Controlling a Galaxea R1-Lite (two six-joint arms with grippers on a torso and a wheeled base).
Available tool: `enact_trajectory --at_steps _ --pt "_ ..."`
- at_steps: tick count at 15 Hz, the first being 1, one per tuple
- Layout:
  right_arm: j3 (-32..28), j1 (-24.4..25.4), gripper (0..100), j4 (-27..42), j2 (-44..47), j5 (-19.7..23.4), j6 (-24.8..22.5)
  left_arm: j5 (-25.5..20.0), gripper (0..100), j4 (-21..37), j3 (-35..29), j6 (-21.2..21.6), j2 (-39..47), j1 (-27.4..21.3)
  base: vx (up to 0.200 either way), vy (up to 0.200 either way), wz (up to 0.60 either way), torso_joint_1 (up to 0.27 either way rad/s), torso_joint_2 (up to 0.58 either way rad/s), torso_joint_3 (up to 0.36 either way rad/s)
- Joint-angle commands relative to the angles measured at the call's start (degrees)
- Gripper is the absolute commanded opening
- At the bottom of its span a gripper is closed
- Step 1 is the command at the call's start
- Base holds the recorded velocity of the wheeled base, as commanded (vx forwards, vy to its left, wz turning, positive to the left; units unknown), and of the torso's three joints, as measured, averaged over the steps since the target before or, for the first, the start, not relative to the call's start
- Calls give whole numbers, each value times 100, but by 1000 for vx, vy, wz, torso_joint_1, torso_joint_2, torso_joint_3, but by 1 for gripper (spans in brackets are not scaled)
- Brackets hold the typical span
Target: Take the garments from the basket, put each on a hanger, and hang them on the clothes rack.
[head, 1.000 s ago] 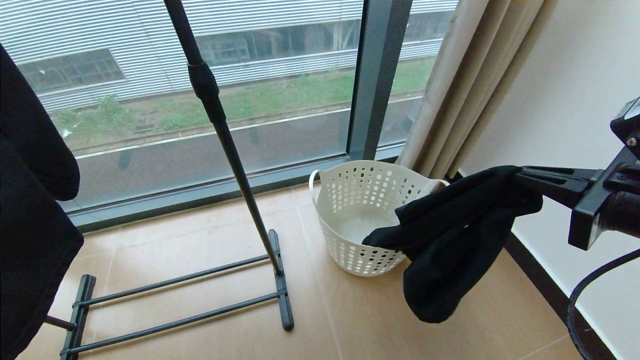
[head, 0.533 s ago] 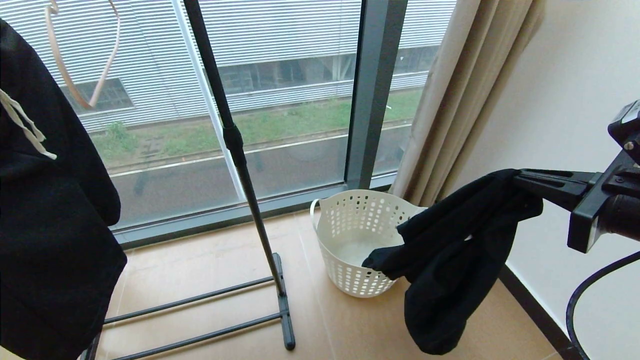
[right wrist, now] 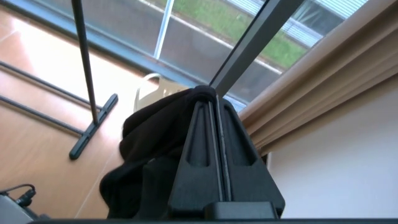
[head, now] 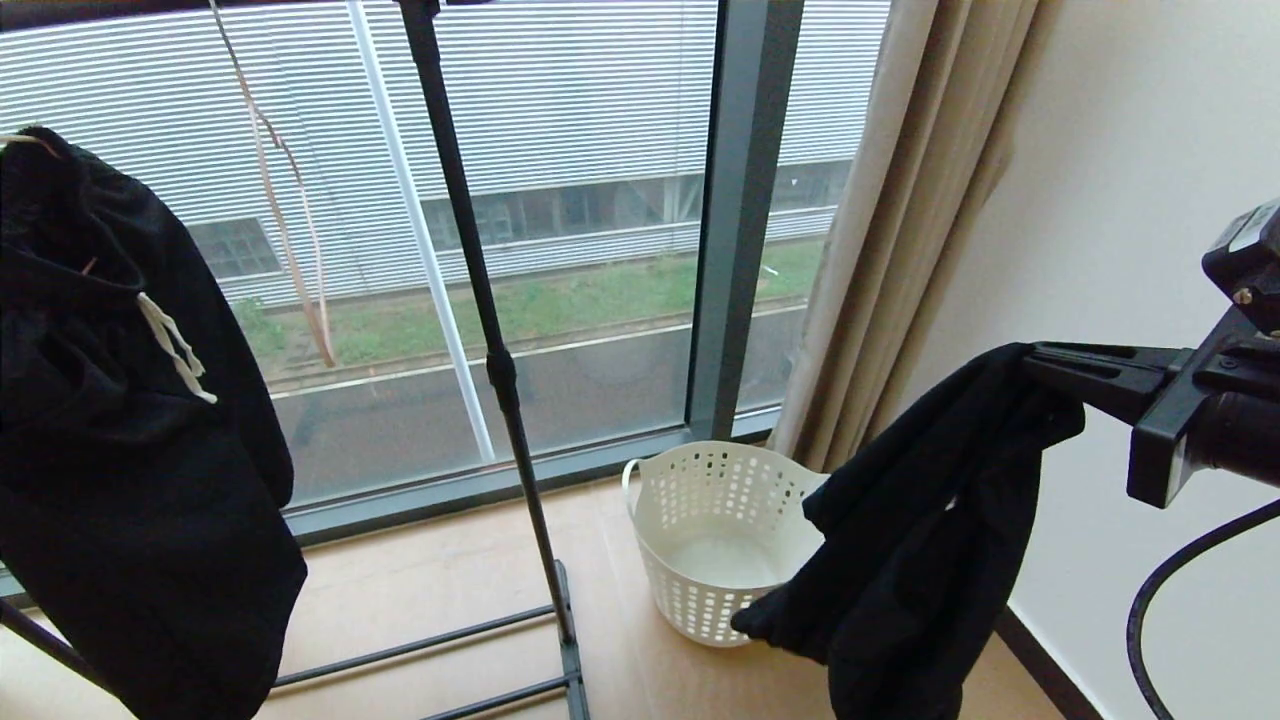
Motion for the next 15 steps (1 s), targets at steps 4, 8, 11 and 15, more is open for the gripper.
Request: enact_trajectory --at_steps 4,8,11,15 --pt "32 3 0 -2 37 1 -4 0 100 1 1 0 -2 0 0 0 0 204 -510 -251" --pt "32 3 0 -2 45 1 -4 0 100 1 1 0 -2 0 0 0 0 227 -542 -306" --pt "32 3 0 -2 45 1 -4 0 100 1 1 -9 -2 0 0 0 0 250 -559 -250" --pt "41 3 0 -2 63 1 -4 0 100 1 1 -9 -2 0 0 0 0 262 -594 -245"
